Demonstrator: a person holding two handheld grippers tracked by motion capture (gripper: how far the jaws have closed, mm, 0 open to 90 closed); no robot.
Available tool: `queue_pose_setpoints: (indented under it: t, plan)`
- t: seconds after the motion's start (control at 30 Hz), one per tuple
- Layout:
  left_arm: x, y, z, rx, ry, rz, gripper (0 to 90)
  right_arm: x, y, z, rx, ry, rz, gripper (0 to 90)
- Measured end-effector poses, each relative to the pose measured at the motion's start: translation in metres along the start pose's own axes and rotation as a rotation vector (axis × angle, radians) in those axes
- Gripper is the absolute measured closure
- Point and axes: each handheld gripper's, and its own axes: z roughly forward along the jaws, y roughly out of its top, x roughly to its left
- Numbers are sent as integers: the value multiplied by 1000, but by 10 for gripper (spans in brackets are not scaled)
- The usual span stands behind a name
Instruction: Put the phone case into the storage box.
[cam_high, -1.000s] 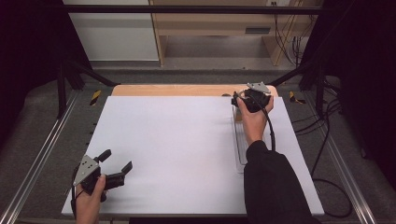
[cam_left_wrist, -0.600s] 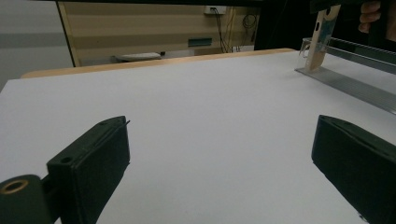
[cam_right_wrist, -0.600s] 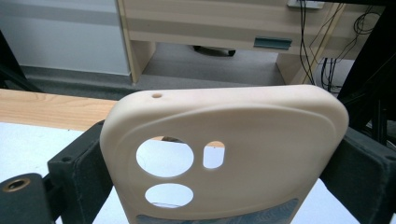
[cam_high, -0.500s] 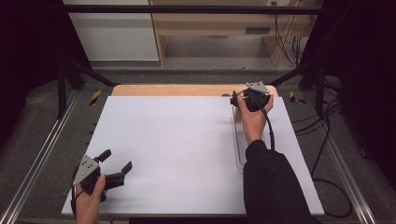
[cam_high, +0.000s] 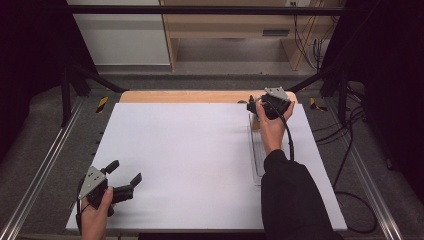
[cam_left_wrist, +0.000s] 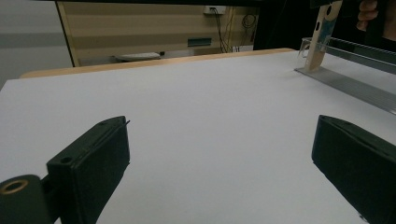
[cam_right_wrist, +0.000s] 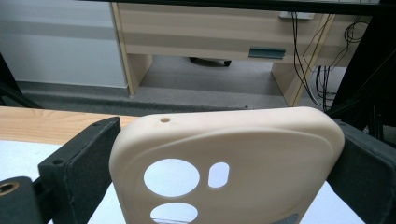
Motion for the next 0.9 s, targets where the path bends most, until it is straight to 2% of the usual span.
queue_pose_setpoints:
  t: [0.2, 0.5, 0.63, 0.9]
  plan:
    - [0, 0, 0, 0, 0, 0, 39, 0, 1, -1, -16, 1, 6, 47]
    - [0, 0, 0, 0, 1, -1, 39, 0, 7, -8, -86, -1, 24, 49]
    - [-1, 0, 0, 1, -2, 1, 38, 0, 9, -10, -92, 6, 20, 49]
    - [-3, 0, 1, 3, -6, 3, 39, 0, 7, -3, -83, -9, 5, 67]
